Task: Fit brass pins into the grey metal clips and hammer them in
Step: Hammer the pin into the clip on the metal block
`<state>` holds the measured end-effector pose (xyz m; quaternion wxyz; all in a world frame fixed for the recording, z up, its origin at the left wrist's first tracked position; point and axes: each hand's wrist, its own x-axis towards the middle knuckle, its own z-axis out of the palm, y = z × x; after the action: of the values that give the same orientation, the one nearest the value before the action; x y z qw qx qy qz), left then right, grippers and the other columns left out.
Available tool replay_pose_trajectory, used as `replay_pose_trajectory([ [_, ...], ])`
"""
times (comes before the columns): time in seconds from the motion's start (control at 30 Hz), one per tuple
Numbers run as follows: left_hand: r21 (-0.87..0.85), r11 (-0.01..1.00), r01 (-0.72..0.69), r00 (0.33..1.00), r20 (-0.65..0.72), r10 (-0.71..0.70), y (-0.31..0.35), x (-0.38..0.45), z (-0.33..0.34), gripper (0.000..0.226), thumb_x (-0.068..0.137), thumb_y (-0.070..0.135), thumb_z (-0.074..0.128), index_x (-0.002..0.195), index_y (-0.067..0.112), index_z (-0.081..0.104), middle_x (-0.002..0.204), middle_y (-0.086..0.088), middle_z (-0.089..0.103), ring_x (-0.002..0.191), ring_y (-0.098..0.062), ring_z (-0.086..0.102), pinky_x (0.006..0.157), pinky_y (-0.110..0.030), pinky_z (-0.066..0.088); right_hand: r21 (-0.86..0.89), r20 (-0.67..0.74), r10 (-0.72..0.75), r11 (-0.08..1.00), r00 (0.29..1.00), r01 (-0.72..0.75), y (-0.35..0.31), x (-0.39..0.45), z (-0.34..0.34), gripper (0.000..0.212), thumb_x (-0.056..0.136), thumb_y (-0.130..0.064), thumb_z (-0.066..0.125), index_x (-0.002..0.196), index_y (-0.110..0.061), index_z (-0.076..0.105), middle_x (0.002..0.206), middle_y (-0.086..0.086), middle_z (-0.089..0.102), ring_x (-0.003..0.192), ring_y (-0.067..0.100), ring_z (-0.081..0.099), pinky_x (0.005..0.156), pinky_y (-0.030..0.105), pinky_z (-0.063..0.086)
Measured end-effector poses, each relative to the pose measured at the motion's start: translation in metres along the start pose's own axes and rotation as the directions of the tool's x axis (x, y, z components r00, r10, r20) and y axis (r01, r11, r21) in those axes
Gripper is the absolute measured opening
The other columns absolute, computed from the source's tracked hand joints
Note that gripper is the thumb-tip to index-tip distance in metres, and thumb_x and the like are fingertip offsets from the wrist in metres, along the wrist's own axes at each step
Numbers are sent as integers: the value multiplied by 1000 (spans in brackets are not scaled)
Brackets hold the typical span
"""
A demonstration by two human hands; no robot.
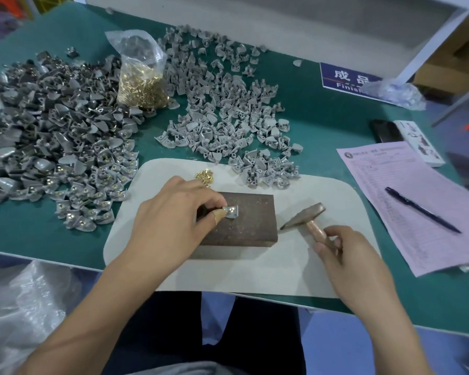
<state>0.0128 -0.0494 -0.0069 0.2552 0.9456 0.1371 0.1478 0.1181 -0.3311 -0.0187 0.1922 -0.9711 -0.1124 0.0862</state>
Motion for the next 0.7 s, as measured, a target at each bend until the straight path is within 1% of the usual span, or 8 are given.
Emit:
replay_pose_trajectory([
  [0.07, 19, 1000, -9, 1000, 9, 9, 1, 0, -1, 5, 88, 49, 64, 91, 45, 65, 89, 23, 60, 93, -4, 45, 58, -21, 35, 39, -3, -48, 998, 999, 48, -3, 2, -5, 17, 101, -38, 55, 112, -30, 64, 94, -7, 58, 83, 4, 54, 67, 33, 41],
  [0.17, 10, 1000, -5, 1000, -3, 5, 0, -1, 0, 6, 88, 50, 63, 90, 45, 64, 89, 23, 60, 93, -4, 45, 57, -22, 34, 273, -114, -107, 953, 988, 134, -18, -2, -12, 25, 107, -30, 45, 99, -25, 68, 75, -5, 60, 67, 8, 54, 57, 26, 40],
  [0.23, 6, 1000, -1, 1000, -20, 1, 0, -1, 0, 6, 88, 50, 63, 91, 44, 64, 89, 23, 60, 93, -4, 46, 58, -22, 35, 599, -60, -111, 791, 992, 125, -38, -9, -17, 32, 109, -37, 41, 98, -28, 70, 77, -5, 64, 58, 12, 56, 56, 21, 46],
  [0.3, 6, 1000, 2, 1000, -30, -2, 1, -1, 1, 6, 88, 50, 64, 91, 44, 64, 89, 22, 60, 94, -5, 46, 59, -24, 36, 731, 70, -183, 679, 981, 74, -55, -14, -18, 33, 104, -45, 41, 97, -29, 69, 77, -4, 63, 55, 16, 57, 55, 22, 48],
  [0.4, -7, 1000, 10, 1000, -18, -10, 2, -1, 1, 4, 88, 47, 67, 91, 45, 66, 89, 22, 60, 94, -5, 46, 59, -26, 37, 695, 111, -245, 712, 963, 101, -69, -18, -13, 33, 103, -47, 45, 91, -21, 61, 67, -8, 49, 53, 14, 42, 50, 26, 39],
  [0.5, -16, 1000, 14, 1000, -11, -15, 1, -1, 0, 6, 87, 47, 68, 93, 45, 67, 89, 21, 61, 93, -5, 45, 59, -25, 35, 367, 71, -344, 882, 936, 296, -73, -15, -11, 31, 101, -56, 42, 88, -30, 51, 68, -8, 53, 59, 17, 46, 56, 39, 42],
  [0.57, -8, 1000, 14, 1000, -14, -15, 2, -1, 0, 8, 87, 47, 70, 94, 44, 67, 89, 20, 61, 92, -6, 45, 58, -24, 35, 171, 76, -361, 923, 930, 344, -76, -16, -14, 27, 97, -62, 35, 98, -39, 50, 74, -11, 58, 69, 16, 54, 65, 41, 49],
  [0.7, -1, 1000, 4, 1000, 0, -4, 2, -1, -3, 9, 87, 48, 70, 94, 44, 66, 89, 20, 61, 91, -5, 43, 58, -24, 37, 149, -8, -364, 920, 931, 361, -86, -23, -17, 36, 97, -71, 23, 112, -53, 51, 74, -13, 60, 66, 18, 55, 63, 40, 51],
])
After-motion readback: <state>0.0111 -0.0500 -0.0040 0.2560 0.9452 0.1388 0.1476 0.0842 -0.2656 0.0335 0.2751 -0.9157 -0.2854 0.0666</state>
